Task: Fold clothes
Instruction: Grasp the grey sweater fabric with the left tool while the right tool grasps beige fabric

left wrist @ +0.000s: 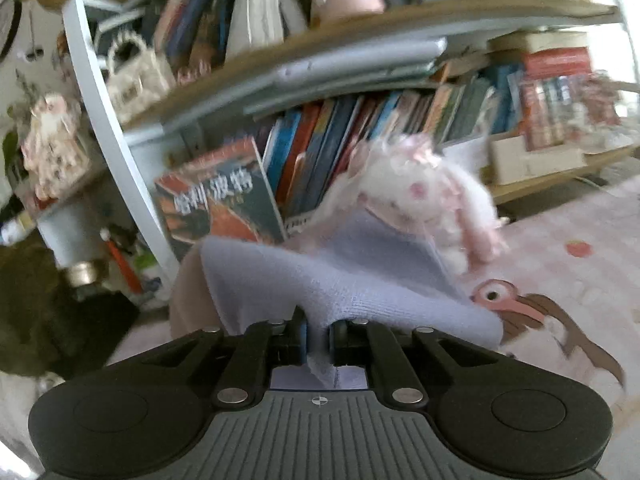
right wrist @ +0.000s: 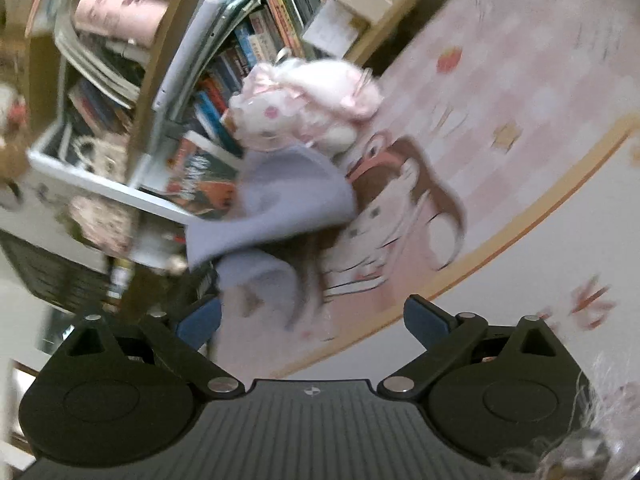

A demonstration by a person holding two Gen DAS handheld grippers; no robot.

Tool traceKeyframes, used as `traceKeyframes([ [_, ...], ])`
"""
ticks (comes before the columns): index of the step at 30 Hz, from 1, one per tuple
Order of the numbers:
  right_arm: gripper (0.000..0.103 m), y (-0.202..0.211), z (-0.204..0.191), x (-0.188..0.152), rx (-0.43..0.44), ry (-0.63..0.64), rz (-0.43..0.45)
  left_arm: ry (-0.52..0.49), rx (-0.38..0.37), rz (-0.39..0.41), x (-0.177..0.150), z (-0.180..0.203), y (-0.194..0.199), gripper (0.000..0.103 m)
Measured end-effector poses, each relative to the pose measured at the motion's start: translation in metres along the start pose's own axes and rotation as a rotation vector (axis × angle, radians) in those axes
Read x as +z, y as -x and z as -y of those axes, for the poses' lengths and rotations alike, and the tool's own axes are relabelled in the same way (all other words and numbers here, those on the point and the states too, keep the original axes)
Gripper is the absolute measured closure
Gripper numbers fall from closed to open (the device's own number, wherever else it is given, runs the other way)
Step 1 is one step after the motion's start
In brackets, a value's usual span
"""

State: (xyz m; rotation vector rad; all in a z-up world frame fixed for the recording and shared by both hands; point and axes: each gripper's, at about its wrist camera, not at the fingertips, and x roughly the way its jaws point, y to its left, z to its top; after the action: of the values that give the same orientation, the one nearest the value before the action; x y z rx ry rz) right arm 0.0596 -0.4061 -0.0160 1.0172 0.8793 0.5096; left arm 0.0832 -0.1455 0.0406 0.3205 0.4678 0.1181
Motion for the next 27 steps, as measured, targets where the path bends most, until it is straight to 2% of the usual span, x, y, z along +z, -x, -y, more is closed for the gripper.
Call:
traceKeyframes([
  [6,0.005,-0.026,0.003,-0.006,0.117,-0.163,-0.111,0.051,-0.027,-0.010,-0.016,-0.009,0.062,0.095],
  [9,0.006,-0.039,0.009,-0.016,0.126,-0.237,-0.165,0.066,-0.036,-0.013,-0.024,-0.006,0.090,0.095],
  [12,0.007,-0.046,0.018,-0.026,0.115,-0.305,-0.218,0.125,-0.044,-0.021,-0.028,-0.008,0.115,0.095],
  [16,0.012,-0.049,0.019,-0.038,0.117,-0.336,-0.267,0.173,-0.039,0.004,-0.024,-0.014,0.134,0.095],
  [17,0.018,-0.049,0.019,-0.040,0.118,-0.339,-0.275,0.177,-0.036,0.009,-0.023,-0.014,0.137,0.095],
  [18,0.038,-0.048,0.019,-0.041,0.118,-0.337,-0.280,0.176,-0.034,0.012,-0.023,-0.014,0.139,0.095],
  [19,0.053,-0.047,0.018,-0.042,0.118,-0.334,-0.285,0.171,-0.028,0.013,-0.024,-0.013,0.141,0.095],
  [20,0.080,-0.046,0.016,-0.043,0.119,-0.317,-0.289,0.163,-0.021,0.011,-0.026,-0.011,0.142,0.095],
  [21,0.089,-0.042,0.014,-0.042,0.130,-0.295,-0.277,0.156,-0.015,0.005,-0.028,-0.010,0.142,0.095],
  [22,0.097,-0.039,0.012,-0.041,0.140,-0.273,-0.265,0.148,-0.008,-0.004,-0.031,-0.008,0.142,0.095],
  [23,0.100,-0.035,0.010,-0.039,0.151,-0.252,-0.253,0.140,0.000,-0.012,-0.033,-0.007,0.143,0.095],
  [27,0.101,-0.011,0.002,-0.025,0.209,-0.201,-0.149,0.125,0.017,-0.028,-0.038,-0.007,0.143,0.095],
])
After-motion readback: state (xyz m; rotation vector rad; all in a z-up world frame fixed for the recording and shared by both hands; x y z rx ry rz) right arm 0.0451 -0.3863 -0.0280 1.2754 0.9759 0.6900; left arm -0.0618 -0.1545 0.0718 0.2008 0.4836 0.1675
